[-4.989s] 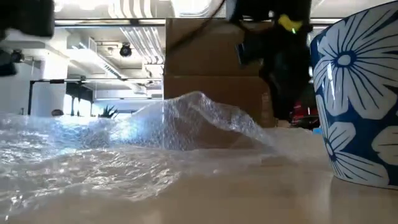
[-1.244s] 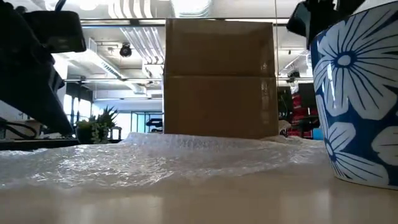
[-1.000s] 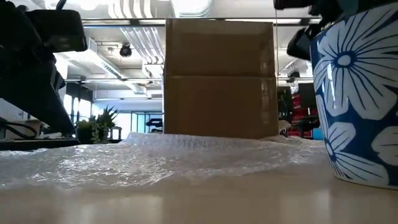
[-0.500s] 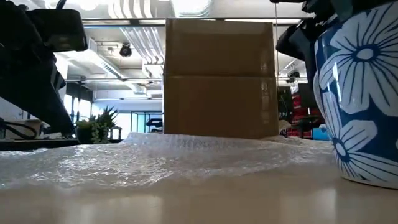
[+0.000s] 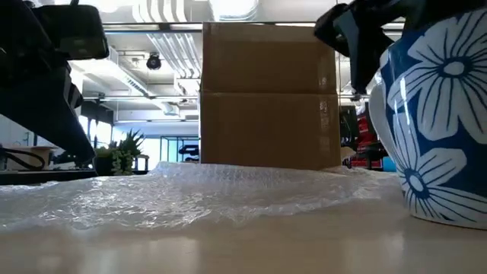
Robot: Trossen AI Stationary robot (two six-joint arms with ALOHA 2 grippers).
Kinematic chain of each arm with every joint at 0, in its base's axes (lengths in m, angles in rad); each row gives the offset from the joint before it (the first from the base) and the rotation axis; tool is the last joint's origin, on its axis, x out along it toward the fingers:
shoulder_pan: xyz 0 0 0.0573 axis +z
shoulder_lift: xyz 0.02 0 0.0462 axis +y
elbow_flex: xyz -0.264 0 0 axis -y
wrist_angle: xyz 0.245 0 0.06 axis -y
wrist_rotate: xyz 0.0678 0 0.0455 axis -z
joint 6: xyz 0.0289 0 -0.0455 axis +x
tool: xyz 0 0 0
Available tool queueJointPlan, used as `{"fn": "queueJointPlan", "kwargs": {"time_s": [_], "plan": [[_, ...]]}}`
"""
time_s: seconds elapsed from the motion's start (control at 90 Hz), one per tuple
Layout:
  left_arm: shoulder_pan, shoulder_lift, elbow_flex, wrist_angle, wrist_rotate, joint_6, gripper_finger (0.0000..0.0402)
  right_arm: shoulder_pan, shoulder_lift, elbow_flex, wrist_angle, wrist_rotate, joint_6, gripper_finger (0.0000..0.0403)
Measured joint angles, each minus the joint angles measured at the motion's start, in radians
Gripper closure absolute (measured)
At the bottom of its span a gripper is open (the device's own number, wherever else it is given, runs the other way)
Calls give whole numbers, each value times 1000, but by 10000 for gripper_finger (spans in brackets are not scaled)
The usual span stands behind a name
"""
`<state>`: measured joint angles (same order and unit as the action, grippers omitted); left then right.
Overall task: Wrap mug
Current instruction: Wrap the white mug with the bubble wrap
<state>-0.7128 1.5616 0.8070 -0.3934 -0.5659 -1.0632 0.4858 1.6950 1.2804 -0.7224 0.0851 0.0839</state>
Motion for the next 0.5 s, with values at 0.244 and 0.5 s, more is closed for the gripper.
{"fn": "queueJointPlan", "kwargs": {"time_s": [0.244, 0.5], "plan": [[0, 0, 0, 6, 0, 8, 402, 3, 51, 0, 8, -4, -36, 231], [0, 0, -2, 11, 0, 8, 402, 3, 84, 7, 8, 0, -73, 278]]}}
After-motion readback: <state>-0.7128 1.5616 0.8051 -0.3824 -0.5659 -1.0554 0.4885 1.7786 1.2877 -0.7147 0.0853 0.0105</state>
